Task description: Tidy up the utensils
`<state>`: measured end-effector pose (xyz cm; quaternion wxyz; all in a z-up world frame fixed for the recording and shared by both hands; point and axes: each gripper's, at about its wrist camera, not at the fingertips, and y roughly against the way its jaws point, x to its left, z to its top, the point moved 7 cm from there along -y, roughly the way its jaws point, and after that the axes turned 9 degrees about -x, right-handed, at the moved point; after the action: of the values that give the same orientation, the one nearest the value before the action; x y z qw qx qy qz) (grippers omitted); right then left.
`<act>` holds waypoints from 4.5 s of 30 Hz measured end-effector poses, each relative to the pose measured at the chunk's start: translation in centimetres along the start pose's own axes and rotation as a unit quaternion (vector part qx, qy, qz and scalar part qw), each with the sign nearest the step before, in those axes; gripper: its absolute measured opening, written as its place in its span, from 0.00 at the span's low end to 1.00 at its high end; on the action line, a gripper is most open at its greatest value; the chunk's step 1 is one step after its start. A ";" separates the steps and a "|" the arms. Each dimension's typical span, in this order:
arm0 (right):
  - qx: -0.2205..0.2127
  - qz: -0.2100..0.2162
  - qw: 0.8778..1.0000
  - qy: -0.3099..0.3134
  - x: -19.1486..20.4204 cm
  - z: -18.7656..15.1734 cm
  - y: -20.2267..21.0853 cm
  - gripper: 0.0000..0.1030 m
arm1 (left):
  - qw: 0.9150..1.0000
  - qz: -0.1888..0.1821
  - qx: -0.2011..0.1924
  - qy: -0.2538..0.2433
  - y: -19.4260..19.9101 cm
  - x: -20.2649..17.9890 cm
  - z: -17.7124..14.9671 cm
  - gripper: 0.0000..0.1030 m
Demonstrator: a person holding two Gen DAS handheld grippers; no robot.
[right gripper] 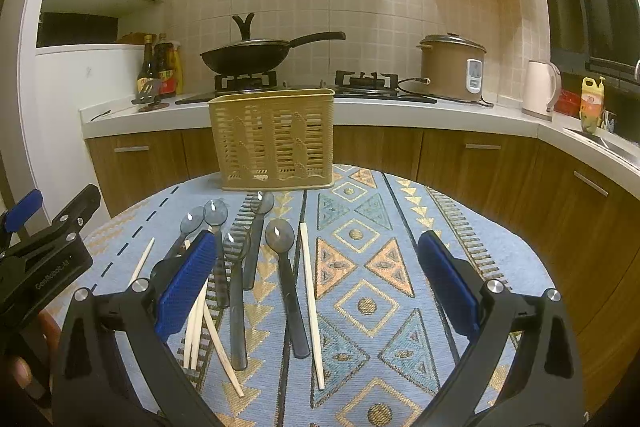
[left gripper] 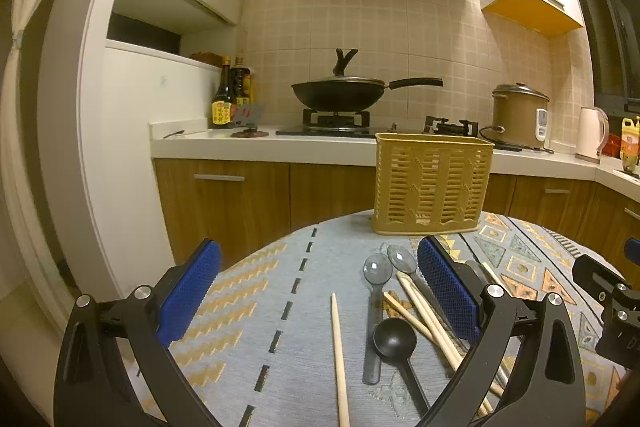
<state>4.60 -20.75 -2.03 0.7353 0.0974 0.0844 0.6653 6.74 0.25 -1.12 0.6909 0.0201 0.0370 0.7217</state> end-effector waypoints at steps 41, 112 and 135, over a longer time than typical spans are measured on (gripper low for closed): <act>0.007 0.002 1.000 0.002 0.2 0.3 0.1 0.93 | 1.000 -0.001 0.001 -0.002 -0.1 -0.4 -0.6 0.93; 0.406 0.117 0.906 0.028 6.2 -2.6 -23.9 0.57 | 0.892 -0.188 0.408 -0.041 -20.3 -3.5 -7.7 0.32; 0.305 0.125 0.943 0.053 8.1 0.3 -21.2 0.29 | 0.931 -0.189 0.311 0.002 -18.6 -1.7 -2.3 0.31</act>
<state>25.84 -14.78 -7.12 0.5756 0.2910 0.3091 0.6989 25.13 -0.71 -4.87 0.7737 0.2254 0.2643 0.5298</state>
